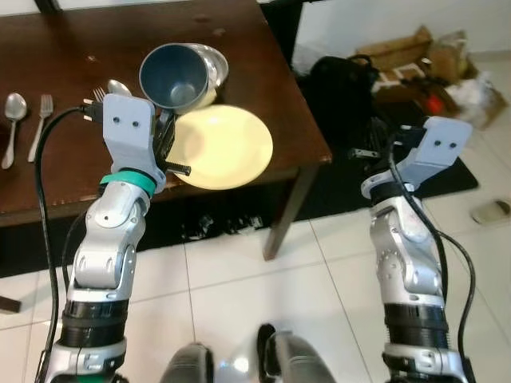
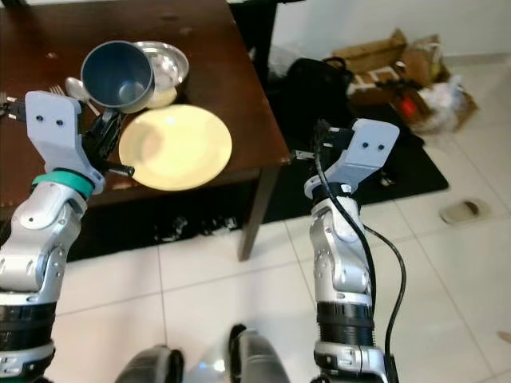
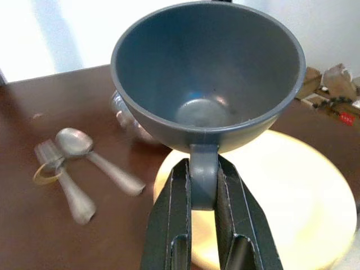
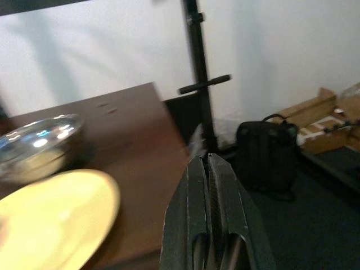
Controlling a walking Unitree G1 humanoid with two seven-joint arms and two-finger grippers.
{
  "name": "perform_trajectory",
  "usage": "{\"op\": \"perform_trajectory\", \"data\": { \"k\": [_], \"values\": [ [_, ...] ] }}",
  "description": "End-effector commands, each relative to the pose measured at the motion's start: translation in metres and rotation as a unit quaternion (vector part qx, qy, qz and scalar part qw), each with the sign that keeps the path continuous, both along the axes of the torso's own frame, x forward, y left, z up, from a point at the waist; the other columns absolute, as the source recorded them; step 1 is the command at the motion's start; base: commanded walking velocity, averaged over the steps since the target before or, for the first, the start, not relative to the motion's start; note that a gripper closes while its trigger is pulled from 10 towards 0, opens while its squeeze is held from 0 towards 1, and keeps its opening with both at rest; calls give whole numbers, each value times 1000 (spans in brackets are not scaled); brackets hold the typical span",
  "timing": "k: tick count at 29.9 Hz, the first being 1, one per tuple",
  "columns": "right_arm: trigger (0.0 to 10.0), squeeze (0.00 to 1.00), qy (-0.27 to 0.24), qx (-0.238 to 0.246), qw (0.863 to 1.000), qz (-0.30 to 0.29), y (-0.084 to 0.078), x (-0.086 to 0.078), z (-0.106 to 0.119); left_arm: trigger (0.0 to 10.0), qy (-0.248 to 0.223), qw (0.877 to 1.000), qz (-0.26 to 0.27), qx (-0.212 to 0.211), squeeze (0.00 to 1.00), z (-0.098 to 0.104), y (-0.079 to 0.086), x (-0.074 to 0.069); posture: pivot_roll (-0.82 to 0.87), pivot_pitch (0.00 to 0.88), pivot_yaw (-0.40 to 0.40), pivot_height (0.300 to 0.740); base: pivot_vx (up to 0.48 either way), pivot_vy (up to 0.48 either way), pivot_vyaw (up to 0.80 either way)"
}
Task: Setting the table
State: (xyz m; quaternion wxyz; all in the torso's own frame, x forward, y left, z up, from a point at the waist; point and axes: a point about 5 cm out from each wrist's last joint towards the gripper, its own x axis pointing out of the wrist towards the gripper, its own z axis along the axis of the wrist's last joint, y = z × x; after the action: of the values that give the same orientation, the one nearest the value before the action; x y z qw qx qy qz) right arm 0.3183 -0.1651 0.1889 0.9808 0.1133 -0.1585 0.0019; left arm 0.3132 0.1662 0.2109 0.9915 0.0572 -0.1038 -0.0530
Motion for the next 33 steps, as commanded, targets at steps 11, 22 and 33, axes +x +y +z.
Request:
{"op": "perform_trajectory", "data": {
  "k": [11, 22, 33],
  "values": [
    [10000, 0, 9, 4, 1000, 3, 1, 0, -4, 10000, -1, 1000, 3, 2, 0, -1, 1, -1, 63, 84, 18, 740, -352, 0, 0],
    [10000, 0, 9, 4, 1000, 4, 2, 0, -3, 10000, 0, 1000, 4, 1, 0, -1, 1, -1, 61, 93, 15, 740, -352, 0, 0],
    [10000, 0, 10, 6, 1000, 4, 2, -1, -4, 10000, 0, 1000, 3, 1, 0, -1, 0, -1, 61, 99, 19, 740, -345, 0, 0]
  ]
}}
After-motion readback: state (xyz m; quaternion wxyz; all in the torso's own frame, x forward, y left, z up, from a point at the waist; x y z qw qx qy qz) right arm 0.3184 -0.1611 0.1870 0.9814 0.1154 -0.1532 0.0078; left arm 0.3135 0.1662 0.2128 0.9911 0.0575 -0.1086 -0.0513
